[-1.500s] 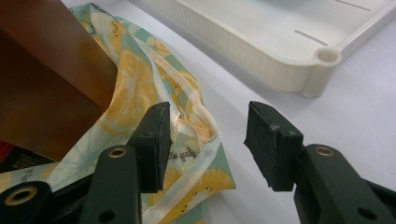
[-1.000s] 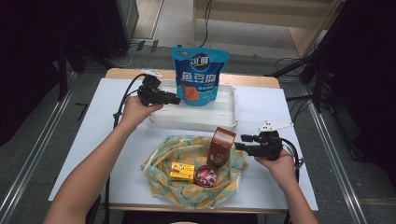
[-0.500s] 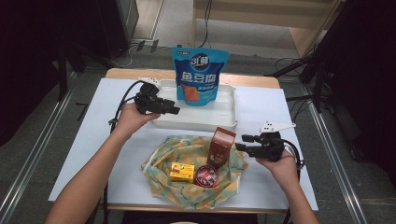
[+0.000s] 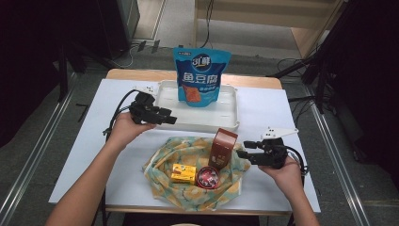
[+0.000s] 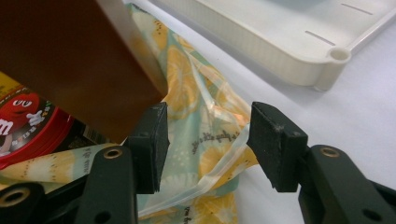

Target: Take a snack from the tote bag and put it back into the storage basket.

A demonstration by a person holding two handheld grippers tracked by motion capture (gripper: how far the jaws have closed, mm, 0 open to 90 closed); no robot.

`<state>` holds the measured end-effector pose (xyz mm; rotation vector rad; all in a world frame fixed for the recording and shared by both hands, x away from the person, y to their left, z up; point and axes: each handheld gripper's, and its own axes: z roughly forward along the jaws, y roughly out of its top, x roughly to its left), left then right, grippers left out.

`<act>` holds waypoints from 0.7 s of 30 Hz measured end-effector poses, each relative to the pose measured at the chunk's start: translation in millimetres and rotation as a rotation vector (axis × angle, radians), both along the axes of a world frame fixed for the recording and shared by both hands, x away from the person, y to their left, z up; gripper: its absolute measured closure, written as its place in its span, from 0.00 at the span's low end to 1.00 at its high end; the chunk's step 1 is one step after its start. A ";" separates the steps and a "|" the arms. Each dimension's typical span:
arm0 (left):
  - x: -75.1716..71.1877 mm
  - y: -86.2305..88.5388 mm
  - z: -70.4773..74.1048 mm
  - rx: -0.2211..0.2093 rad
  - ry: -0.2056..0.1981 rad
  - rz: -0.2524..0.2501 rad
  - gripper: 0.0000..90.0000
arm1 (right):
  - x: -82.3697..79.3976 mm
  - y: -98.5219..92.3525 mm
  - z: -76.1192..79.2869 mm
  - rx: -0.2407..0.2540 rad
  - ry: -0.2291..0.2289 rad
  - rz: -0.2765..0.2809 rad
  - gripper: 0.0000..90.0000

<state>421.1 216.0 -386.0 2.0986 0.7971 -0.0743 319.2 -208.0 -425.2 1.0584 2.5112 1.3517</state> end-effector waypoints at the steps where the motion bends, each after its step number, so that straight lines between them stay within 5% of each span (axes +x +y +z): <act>1: -1.7 1.4 0.8 0.001 0.004 0.000 0.51 | 0.0 0.6 0.1 0.001 0.001 0.007 0.53; 21: -40.1 26.6 -5.5 -0.006 0.025 0.037 0.48 | 5.7 12.4 12.9 -0.013 -0.024 0.058 0.51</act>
